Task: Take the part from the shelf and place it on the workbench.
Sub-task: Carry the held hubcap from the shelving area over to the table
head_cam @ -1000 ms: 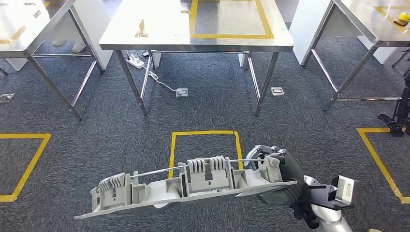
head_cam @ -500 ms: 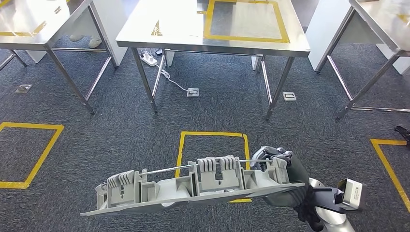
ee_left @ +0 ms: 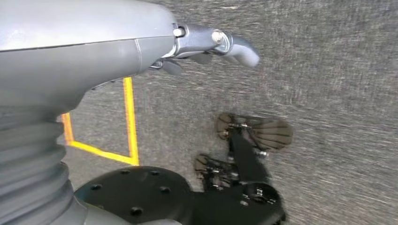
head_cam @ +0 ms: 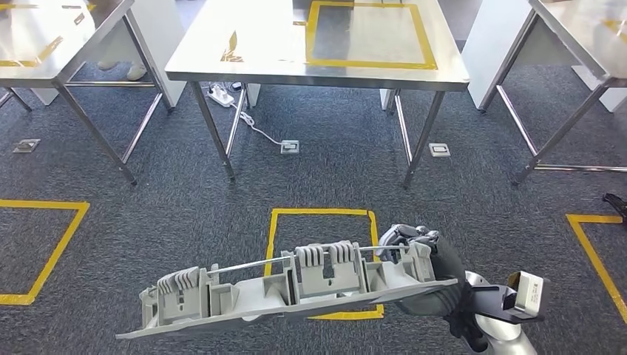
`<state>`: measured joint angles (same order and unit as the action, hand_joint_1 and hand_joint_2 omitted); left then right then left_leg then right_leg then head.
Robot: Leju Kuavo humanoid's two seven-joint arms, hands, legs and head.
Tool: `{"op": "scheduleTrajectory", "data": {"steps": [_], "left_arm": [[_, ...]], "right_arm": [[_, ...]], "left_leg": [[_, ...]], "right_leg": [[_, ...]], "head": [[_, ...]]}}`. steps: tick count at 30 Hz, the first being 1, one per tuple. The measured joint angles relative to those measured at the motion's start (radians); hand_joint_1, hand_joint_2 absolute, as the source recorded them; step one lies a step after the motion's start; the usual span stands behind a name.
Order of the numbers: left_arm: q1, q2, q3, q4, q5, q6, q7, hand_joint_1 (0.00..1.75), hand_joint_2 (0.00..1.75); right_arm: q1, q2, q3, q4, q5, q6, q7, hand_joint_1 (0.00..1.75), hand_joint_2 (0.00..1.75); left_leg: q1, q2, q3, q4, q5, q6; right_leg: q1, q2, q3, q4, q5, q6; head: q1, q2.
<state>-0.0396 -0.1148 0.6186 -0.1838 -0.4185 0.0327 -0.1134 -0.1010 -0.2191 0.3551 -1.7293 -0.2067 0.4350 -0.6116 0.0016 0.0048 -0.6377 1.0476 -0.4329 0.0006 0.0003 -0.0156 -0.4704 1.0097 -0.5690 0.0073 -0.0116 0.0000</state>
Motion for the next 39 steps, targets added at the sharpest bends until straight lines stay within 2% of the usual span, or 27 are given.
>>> {"op": "scheduleTrajectory", "data": {"steps": [2,3,5,7,8,9,10,11,13,14,15,18,19,21,23,24,25,26,27,28,30,31,32,34,36,38,39], "left_arm": [[0.001,-0.002,0.000,0.000,0.000,0.000,-0.001,0.00,1.75],[0.001,-0.002,0.000,0.000,0.000,0.000,-0.001,0.00,1.75],[0.001,-0.003,0.001,0.000,-0.001,0.001,-0.002,0.00,1.75],[0.000,-0.003,0.001,0.000,-0.002,0.001,-0.003,0.00,1.75],[0.001,-0.003,0.001,0.000,-0.002,0.001,-0.003,0.00,1.75],[0.002,-0.004,0.002,0.000,-0.002,0.001,-0.003,0.00,1.75],[0.003,-0.004,0.002,0.000,-0.003,0.002,-0.003,0.00,1.75],[0.004,-0.005,0.003,0.000,-0.003,0.002,-0.003,0.00,1.75],[0.003,-0.006,0.005,0.000,-0.004,0.002,-0.003,0.00,1.75],[0.002,-0.006,0.006,0.000,-0.004,0.002,-0.003,0.00,1.75],[0.002,-0.006,0.006,0.000,-0.004,0.002,-0.003,0.00,1.75],[0.001,-0.005,0.007,-0.001,-0.004,0.002,-0.002,0.00,1.75],[0.000,-0.005,0.007,-0.001,-0.004,0.002,-0.002,0.00,1.75],[-0.002,-0.004,0.007,-0.002,-0.004,0.002,-0.002,0.00,1.75],[-0.003,-0.005,0.007,-0.001,-0.004,0.002,-0.001,0.00,1.75],[-0.001,-0.005,0.007,-0.001,-0.004,0.002,-0.001,0.00,1.75],[0.001,-0.004,0.007,-0.001,-0.003,0.002,0.000,0.00,1.75],[0.002,-0.004,0.007,-0.001,-0.003,0.002,0.000,0.00,1.75],[0.003,-0.003,0.007,-0.001,-0.003,0.002,0.000,0.00,1.75],[0.004,-0.002,0.008,0.000,-0.002,0.002,-0.001,0.00,1.75],[0.006,-0.001,0.008,0.000,-0.001,0.002,-0.002,0.00,1.75],[0.007,-0.001,0.008,0.001,0.000,0.002,-0.002,0.00,1.75],[0.006,-0.001,0.008,0.001,0.000,0.002,-0.003,0.00,1.75],[0.005,-0.002,0.009,0.000,0.000,0.002,-0.004,0.00,1.75],[0.003,-0.002,0.010,0.000,0.000,0.002,-0.004,0.00,1.75],[0.004,-0.002,0.013,0.000,0.000,0.002,-0.004,0.00,1.75],[0.004,-0.002,0.015,0.000,0.000,0.002,-0.004,0.00,1.75]], "right_arm": [[-0.003,0.000,0.000,0.001,0.000,0.001,-0.001,1.75,1.75],[-0.005,0.000,0.000,0.001,0.000,0.001,-0.002,1.75,1.75],[-0.006,0.000,0.000,0.002,-0.002,0.001,-0.006,1.75,1.75],[-0.006,0.000,0.000,0.004,-0.003,0.002,-0.009,1.75,1.75],[-0.004,0.000,0.000,0.006,-0.003,0.003,-0.010,1.75,1.75],[-0.003,0.000,0.000,0.007,-0.003,0.004,-0.010,1.75,1.75],[-0.003,0.000,0.000,0.009,-0.003,0.005,-0.010,1.75,1.75],[-0.003,0.000,0.000,0.010,-0.003,0.007,-0.010,1.75,1.75],[-0.003,0.000,0.000,0.011,-0.003,0.010,-0.010,1.75,1.75],[-0.003,0.000,0.000,0.011,-0.003,0.010,-0.010,1.75,1.75],[-0.003,0.000,0.000,0.012,-0.003,0.011,-0.010,1.75,1.75],[-0.005,0.000,0.000,0.012,-0.003,0.011,-0.008,1.75,1.75],[-0.006,0.001,0.000,0.012,-0.003,0.011,-0.008,1.75,1.75],[-0.008,0.001,0.000,0.012,-0.003,0.012,-0.009,1.75,1.75],[-0.009,0.002,0.001,0.012,-0.003,0.013,-0.008,1.75,1.75],[-0.008,0.002,0.001,0.012,-0.003,0.013,-0.008,1.75,1.75],[-0.007,0.003,0.001,0.012,-0.003,0.013,-0.008,1.75,1.75],[-0.006,0.004,0.001,0.012,-0.002,0.013,-0.008,1.75,1.75],[-0.005,0.006,0.001,0.012,-0.002,0.013,-0.008,1.75,1.75],[-0.005,0.008,0.002,0.012,-0.001,0.013,-0.008,1.75,1.75],[-0.006,0.013,0.003,0.012,0.004,0.011,-0.007,1.75,1.75],[-0.006,0.015,0.004,0.012,0.009,0.008,-0.007,1.75,1.75],[-0.006,0.016,0.005,0.011,0.013,0.005,-0.006,1.75,1.75],[-0.008,0.016,0.006,0.006,0.020,-0.002,-0.005,1.75,1.75],[-0.011,0.017,0.005,0.000,0.023,-0.005,-0.006,1.75,1.75],[-0.012,0.017,0.005,-0.002,0.023,-0.006,-0.006,1.75,1.75],[-0.012,0.017,0.005,-0.002,0.024,-0.007,-0.005,1.75,1.75]], "left_leg": [[0.000,-0.004,0.009,-0.009,-0.010,0.014],[0.002,-0.007,0.019,-0.013,-0.016,0.022],[0.007,-0.010,0.043,-0.021,-0.028,0.034],[0.007,-0.015,0.062,-0.025,-0.043,0.038],[0.007,-0.018,0.072,-0.025,-0.051,0.037],[0.008,-0.021,0.084,-0.025,-0.061,0.035],[0.008,-0.023,0.098,-0.025,-0.071,0.033],[0.008,-0.025,0.113,-0.025,-0.082,0.031],[0.007,-0.027,0.137,-0.024,-0.104,0.024],[0.006,-0.028,0.145,-0.025,-0.116,0.019],[0.004,-0.028,0.155,-0.026,-0.124,0.012],[0.003,-0.025,0.176,-0.010,-0.124,-0.009],[0.004,-0.023,0.166,0.019,-0.124,-0.013],[0.005,-0.019,0.109,0.124,-0.152,-0.017],[0.005,-0.018,0.028,0.229,-0.214,-0.021],[0.005,-0.018,0.000,0.250,-0.239,-0.022],[0.005,-0.017,-0.015,0.240,-0.243,-0.021],[0.005,-0.017,-0.018,0.203,-0.221,-0.018],[0.004,-0.016,-0.011,0.145,-0.173,-0.014],[0.002,-0.014,-0.004,0.082,-0.110,-0.010],[-0.001,-0.010,0.009,0.008,-0.036,-0.001],[-0.002,-0.010,0.012,0.000,-0.026,0.006],[0.000,-0.011,0.020,0.001,-0.031,0.012],[0.004,-0.014,0.036,-0.005,-0.030,0.025],[0.006,-0.015,0.050,-0.010,-0.039,0.035],[0.006,-0.016,0.061,-0.011,-0.053,0.039],[0.006,-0.017,0.069,-0.011,-0.061,0.039]], "right_leg": [[0.000,0.000,0.000,0.015,0.008,0.013],[0.000,0.001,-0.011,0.043,0.016,0.019],[-0.003,0.005,-0.073,0.142,0.017,0.028],[-0.007,0.007,-0.166,0.254,-0.024,0.035],[-0.008,0.007,-0.206,0.288,-0.049,0.038],[-0.010,0.007,-0.233,0.296,-0.062,0.039],[-0.011,0.007,-0.244,0.275,-0.055,0.040],[-0.011,0.007,-0.241,0.227,-0.022,0.040],[-0.010,0.007,-0.216,0.098,0.090,0.033],[-0.008,0.006,-0.206,0.052,0.131,0.026],[-0.006,0.006,-0.200,0.025,0.154,0.018],[-0.005,0.008,-0.175,0.010,0.150,-0.007],[-0.006,0.008,-0.163,0.008,0.145,-0.015],[-0.006,0.007,-0.140,0.008,0.131,-0.025],[-0.005,0.008,-0.123,0.008,0.112,-0.029],[-0.004,0.009,-0.111,0.008,0.102,-0.030],[-0.004,0.009,-0.097,0.008,0.091,-0.029],[-0.003,0.010,-0.081,0.008,0.079,-0.028],[-0.003,0.009,-0.065,0.008,0.066,-0.026],[-0.002,0.009,-0.050,0.010,0.054,-0.024],[0.002,0.010,-0.030,0.012,0.030,-0.014],[0.004,0.011,-0.025,0.018,0.025,-0.008],[0.004,0.013,-0.022,0.024,0.023,-0.001],[0.003,0.014,-0.035,0.066,0.027,0.009],[0.000,0.014,-0.094,0.158,0.008,0.020],[-0.004,0.014,-0.178,0.263,-0.038,0.031],[-0.006,0.014,-0.212,0.291,-0.055,0.034]], "head": [[0.001,0.000],[0.002,0.000],[0.006,0.000],[0.010,0.000],[0.011,0.000],[0.012,0.000],[0.012,0.000],[0.013,0.000],[0.017,0.000],[0.018,0.000],[0.019,0.000],[0.017,0.000],[0.014,0.000],[0.009,0.000],[0.006,0.000],[0.005,0.000],[0.004,0.000],[0.004,0.000],[0.003,0.000],[0.002,0.000],[0.000,0.000],[0.000,0.000],[0.000,0.000],[0.003,0.000],[0.007,0.000],[0.010,0.000],[0.010,0.000]]}}
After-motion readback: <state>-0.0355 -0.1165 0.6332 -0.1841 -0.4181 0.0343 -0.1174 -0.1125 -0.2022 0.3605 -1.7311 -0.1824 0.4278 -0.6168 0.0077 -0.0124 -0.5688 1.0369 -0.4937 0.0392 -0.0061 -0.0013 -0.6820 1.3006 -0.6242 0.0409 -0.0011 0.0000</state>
